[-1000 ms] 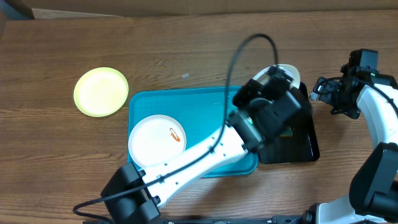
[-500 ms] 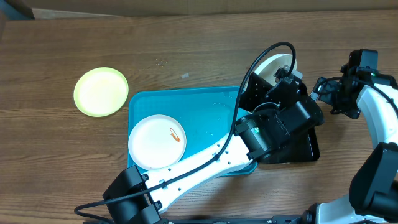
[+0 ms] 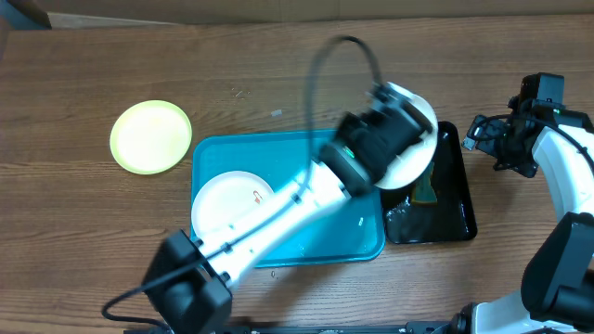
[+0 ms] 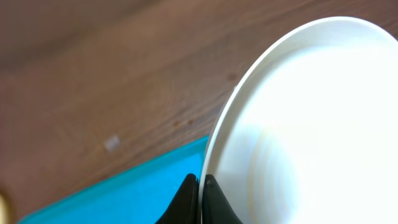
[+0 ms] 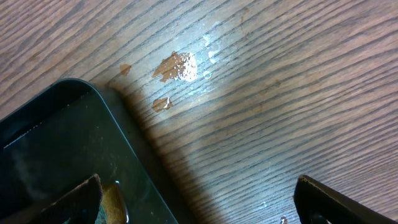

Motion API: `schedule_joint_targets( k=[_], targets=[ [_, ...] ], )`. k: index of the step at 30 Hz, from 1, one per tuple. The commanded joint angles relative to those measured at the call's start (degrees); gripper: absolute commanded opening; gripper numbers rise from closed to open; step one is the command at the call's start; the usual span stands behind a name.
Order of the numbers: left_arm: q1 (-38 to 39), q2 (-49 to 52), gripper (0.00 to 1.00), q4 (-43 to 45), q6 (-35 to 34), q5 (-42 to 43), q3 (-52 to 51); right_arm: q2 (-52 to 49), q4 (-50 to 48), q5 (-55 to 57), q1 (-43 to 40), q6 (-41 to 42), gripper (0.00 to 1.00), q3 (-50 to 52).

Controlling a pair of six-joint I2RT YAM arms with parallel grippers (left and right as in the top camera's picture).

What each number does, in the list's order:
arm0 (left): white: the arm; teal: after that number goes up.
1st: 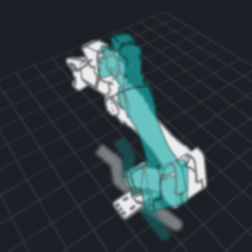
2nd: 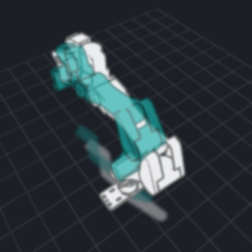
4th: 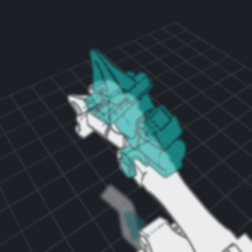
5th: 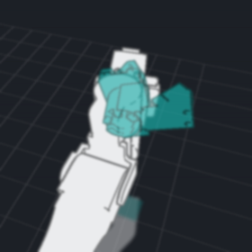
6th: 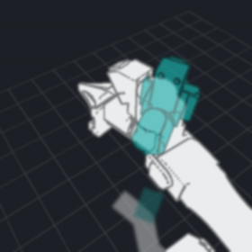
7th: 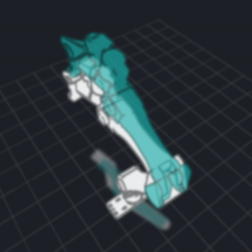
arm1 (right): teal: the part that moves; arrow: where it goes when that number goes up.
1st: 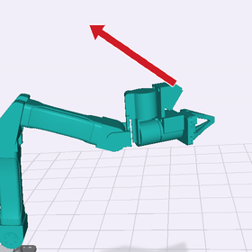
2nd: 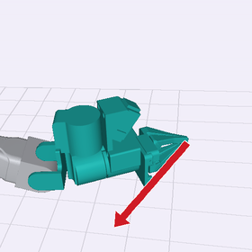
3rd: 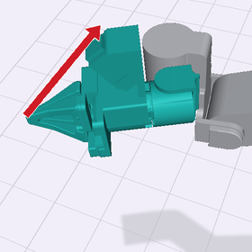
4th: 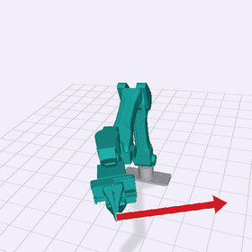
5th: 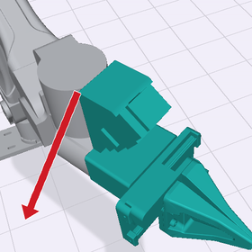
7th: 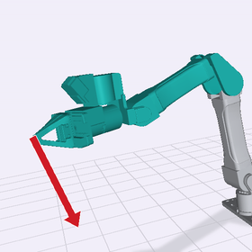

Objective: Clean dirty plates on tray and stack at the side
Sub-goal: 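Lift the clean white plate by its rim with the left gripper, then stack the white plate onto the yellow plate and release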

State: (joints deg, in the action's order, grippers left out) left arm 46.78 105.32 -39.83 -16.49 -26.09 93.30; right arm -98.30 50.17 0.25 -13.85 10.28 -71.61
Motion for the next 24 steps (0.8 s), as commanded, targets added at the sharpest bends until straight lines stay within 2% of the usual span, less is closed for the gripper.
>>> schedule_joint_targets(
  k=[1,5,8,13,18,24],
  targets=[
    [-10.0,-1.6,0.04,-2.0,-6.6,22.7,1.4,1.1,-0.2,0.1,-0.1,0.0,1.0,-1.0],
    [-23.7,-1.6,0.04,-5.9,-8.0,36.7,1.4,1.1,-0.2,0.1,-0.1,0.0,1.0,-1.0],
    [-34.6,-1.6,0.04,-8.8,-8.0,39.9,1.4,1.1,-0.2,0.1,-0.1,0.0,1.0,-1.0],
    [-50.3,-1.6,0.04,-12.9,-8.0,37.6,1.4,1.1,-0.2,0.1,-0.1,0.0,1.0,-1.0],
    [-62.9,-1.6,0.04,-13.6,-8.0,35.5,1.2,1.1,-0.2,0.1,-0.1,0.0,1.0,-1.0],
    [-71.4,-1.6,0.04,-13.0,-8.0,30.3,0.3,1.1,-0.2,0.1,-0.1,0.0,1.0,-1.0]
  ],
)
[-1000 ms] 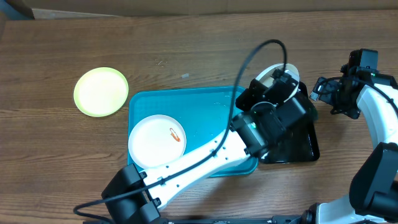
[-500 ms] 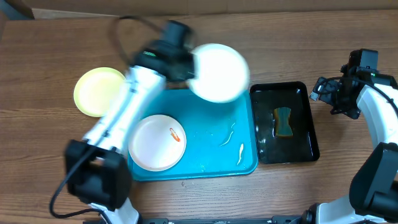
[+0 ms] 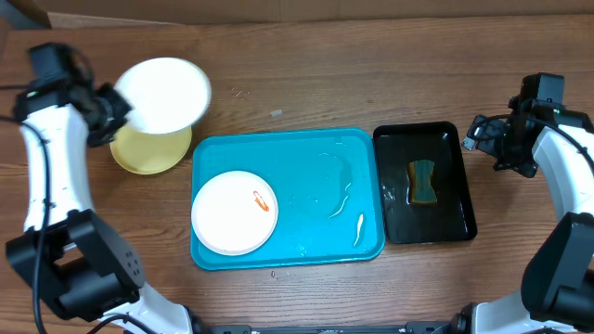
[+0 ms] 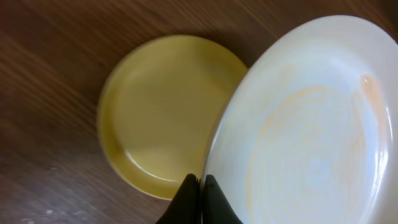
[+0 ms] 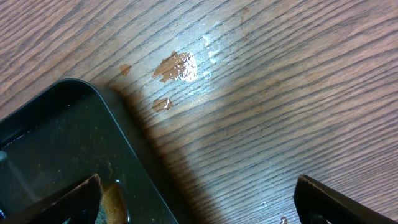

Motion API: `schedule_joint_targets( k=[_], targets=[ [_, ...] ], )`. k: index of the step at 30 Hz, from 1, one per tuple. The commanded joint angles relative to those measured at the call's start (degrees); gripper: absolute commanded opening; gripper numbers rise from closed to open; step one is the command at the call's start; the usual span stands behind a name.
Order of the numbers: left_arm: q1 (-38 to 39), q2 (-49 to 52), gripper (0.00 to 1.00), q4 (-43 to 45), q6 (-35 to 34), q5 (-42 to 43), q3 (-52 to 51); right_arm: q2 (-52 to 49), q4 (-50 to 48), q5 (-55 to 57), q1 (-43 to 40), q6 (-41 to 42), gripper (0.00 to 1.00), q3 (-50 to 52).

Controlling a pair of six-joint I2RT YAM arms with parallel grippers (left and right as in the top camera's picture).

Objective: Clean dirty plates on tray and stack at the side
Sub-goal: 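Stack the white plate onto the yellow plate and release, then grip the rim of the sauce-stained white plate with the left gripper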

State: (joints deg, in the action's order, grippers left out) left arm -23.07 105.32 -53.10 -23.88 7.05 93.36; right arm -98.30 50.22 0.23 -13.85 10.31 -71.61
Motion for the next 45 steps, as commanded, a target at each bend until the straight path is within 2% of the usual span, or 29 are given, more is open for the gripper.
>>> schedule_joint_targets(
  k=[1,6,14,15,16,18,19,20,22,24,28,29,30,33,36,39,45],
  targets=[
    [-2.3,-1.6,0.04,0.5,-0.6,-5.1,-0.3,1.1,-0.2,0.1,-0.1,0.0,1.0,-1.0],
    [-3.8,-1.6,0.04,2.6,-0.6,-10.7,-4.2,1.1,-0.2,0.1,-0.1,0.0,1.0,-1.0],
    [-4.0,-1.6,0.04,7.9,-0.6,-10.6,-10.2,1.1,-0.2,0.1,-0.1,0.0,1.0,-1.0],
    [-4.0,-1.6,0.07,8.5,-0.6,-10.6,-10.8,1.1,-0.2,0.1,-0.1,0.0,1.0,-1.0],
    [-4.0,-1.6,0.27,8.6,-0.6,-10.6,-11.1,1.1,-0.3,0.1,-0.1,0.0,1.0,-1.0],
    [-3.9,-1.6,0.79,8.3,-0.6,-9.3,-11.1,1.1,-0.3,0.1,-0.1,0.0,1.0,-1.0],
    [-3.9,-1.6,0.88,8.2,-0.6,-7.7,-11.1,1.1,-0.3,0.1,-0.1,0.0,1.0,-1.0],
    [-3.9,-1.8,0.89,7.8,-0.5,-5.2,-11.0,1.1,-0.3,0.1,-0.1,0.0,1.0,-1.0],
    [-3.9,-2.4,0.87,6.0,0.3,0.6,-11.0,1.1,-0.3,0.1,-0.1,0.0,1.0,-1.0],
    [-3.9,-3.4,0.8,3.4,0.8,4.6,-11.0,1.1,-0.3,0.1,-0.1,0.0,1.0,-1.0],
    [-2.7,-7.2,0.56,-5.7,2.2,9.1,-11.0,1.1,-0.3,0.1,-0.1,0.0,1.0,-1.0],
    [-2.1,-8.3,0.44,-8.0,2.3,9.0,-11.0,1.1,-0.3,0.1,-0.1,0.0,1.0,-1.0],
    [-1.2,-9.6,0.36,-10.6,2.3,8.9,-11.0,1.1,-0.2,0.1,-0.1,0.0,1.0,-1.0],
    [2.1,-13.0,0.24,-17.2,2.2,6.6,-11.0,1.1,-0.3,0.1,-0.1,0.0,1.0,-1.0],
    [7.6,-16.2,0.22,-21.4,1.7,-1.5,-11.4,1.1,-0.3,0.1,-0.1,0.0,1.0,-1.0],
    [13.0,-17.7,0.24,-23.0,-2.1,-5.1,-12.7,1.1,-0.3,0.1,-0.1,0.0,1.0,-1.0],
    [20.5,-17.8,0.32,-20.2,-8.2,-11.5,-20.3,1.1,-0.3,0.1,-0.1,0.0,1.0,-1.0]
  ],
)
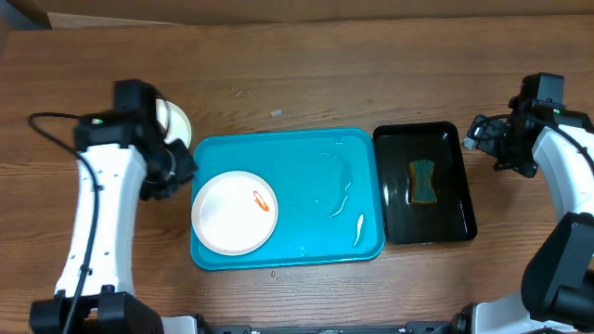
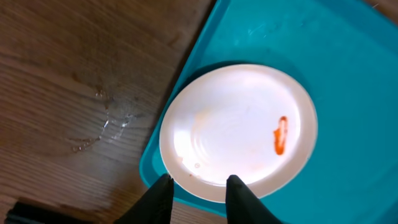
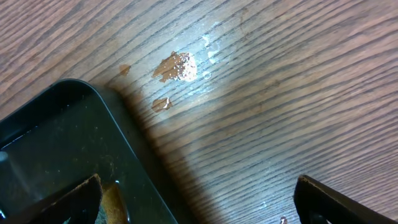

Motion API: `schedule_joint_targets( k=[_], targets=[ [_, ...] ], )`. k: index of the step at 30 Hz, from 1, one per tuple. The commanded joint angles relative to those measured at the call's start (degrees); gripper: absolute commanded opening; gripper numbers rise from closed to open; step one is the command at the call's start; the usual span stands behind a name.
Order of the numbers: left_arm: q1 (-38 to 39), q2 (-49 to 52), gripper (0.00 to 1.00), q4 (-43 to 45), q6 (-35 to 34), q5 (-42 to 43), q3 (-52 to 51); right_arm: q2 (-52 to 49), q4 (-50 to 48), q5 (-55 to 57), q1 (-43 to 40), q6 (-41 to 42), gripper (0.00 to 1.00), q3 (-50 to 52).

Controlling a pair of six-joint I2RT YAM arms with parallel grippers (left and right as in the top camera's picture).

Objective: Clean dirty plates on tray and stack at the side
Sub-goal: 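Grip the rim of the sauce-stained white plate with the left gripper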

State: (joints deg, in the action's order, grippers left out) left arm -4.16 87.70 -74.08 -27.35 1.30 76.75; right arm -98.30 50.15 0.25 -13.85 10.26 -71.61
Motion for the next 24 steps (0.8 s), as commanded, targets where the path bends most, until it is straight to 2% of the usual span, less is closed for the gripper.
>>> schedule_joint_targets(
  k=[1,7,14,24],
  targets=[
    [1.8,-0.1,0.32,1.6,-5.0,-5.9,-5.3,1.1,-0.2,0.1,-0.1,0.0,1.0,-1.0],
    [0.9,-0.1,0.34,5.4,-5.0,-5.8,-14.1,1.1,-0.2,0.1,-0.1,0.0,1.0,-1.0],
    [0.9,-0.1,0.33,15.0,-5.0,-5.8,-24.0,1.1,-0.2,0.1,-0.1,0.0,1.0,-1.0],
    [0.9,-0.1,0.3,17.4,-4.8,-5.3,-26.0,1.1,-0.2,0.1,-0.1,0.0,1.0,-1.0]
  ],
)
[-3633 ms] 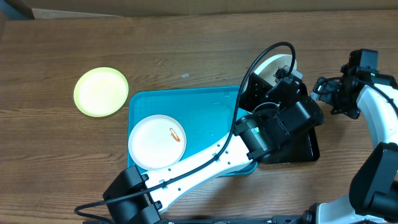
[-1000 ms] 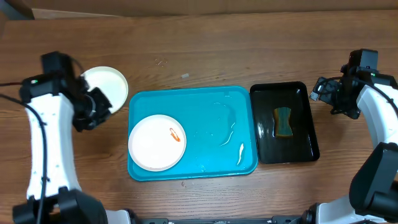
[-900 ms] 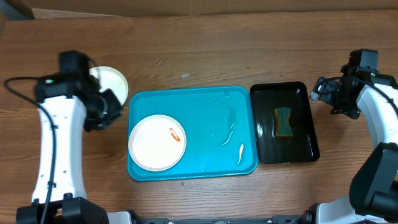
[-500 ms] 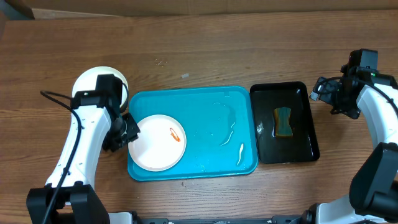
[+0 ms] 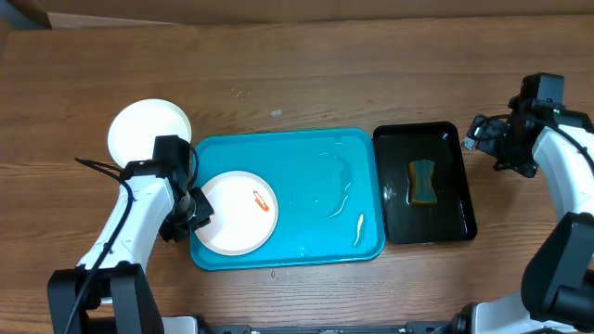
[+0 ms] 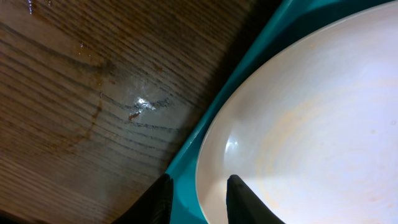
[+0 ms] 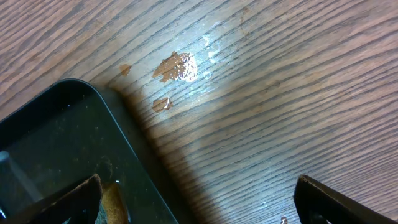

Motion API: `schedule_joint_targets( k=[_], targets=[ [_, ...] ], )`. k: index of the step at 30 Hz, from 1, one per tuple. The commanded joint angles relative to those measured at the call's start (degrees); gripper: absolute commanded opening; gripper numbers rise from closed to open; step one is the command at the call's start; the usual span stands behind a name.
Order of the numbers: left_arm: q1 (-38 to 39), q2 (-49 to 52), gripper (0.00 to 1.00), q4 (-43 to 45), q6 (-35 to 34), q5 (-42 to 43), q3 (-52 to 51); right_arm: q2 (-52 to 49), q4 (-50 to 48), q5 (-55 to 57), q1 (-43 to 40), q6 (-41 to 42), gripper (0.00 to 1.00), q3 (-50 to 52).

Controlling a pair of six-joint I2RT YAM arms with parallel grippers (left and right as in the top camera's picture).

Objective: Clean dirty plates on tray and stack at the side
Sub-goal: 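Grip the rim of the sauce-stained white plate with the left gripper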

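A white plate [image 5: 234,211] with a red smear [image 5: 261,200] lies in the left part of the teal tray [image 5: 306,158]. My left gripper [image 5: 190,210] is low at that plate's left rim. In the left wrist view it [image 6: 198,202] is open, with the plate [image 6: 298,112] rim and the tray edge [image 6: 186,163] between its fingers. Another white plate [image 5: 148,132] rests on the table left of the tray. My right gripper [image 5: 484,141] is open over bare wood, beside the black tray [image 5: 455,130].
The black tray holds dark liquid and a sponge [image 5: 424,181]. In the right wrist view its corner [image 7: 56,137] shows beside wet brown spots [image 7: 177,65] on the wood. Water streaks [image 5: 343,199] lie on the teal tray's right half.
My left gripper, open above the smeared plate and the tray's left edge, has come down to the plate's left rim and now straddles it. The right arm has not moved.
My left gripper held a white plate by its rim near the black tray. Then it held that plate over the yellow plate at the left. Then the plate lay on the yellow one and the gripper was open over the smeared plate, where it now sits low.
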State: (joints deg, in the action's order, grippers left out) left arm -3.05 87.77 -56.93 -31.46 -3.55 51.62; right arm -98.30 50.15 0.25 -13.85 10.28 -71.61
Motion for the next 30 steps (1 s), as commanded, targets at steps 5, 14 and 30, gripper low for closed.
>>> schedule_joint_targets(
  k=[5,14,30],
  targets=[
    [-0.2,-0.1,0.26,1.0,-0.7,-0.4,-2.0,1.1,-0.2,0.1,-0.1,0.0,1.0,-1.0],
    [-0.2,-0.1,0.22,6.4,0.5,1.4,-6.3,1.1,-0.2,0.1,-0.1,0.0,1.0,-1.0],
    [1.0,-0.1,0.17,17.2,14.8,24.4,-6.6,1.1,-0.3,0.1,-0.1,0.0,1.0,-1.0]
  ],
)
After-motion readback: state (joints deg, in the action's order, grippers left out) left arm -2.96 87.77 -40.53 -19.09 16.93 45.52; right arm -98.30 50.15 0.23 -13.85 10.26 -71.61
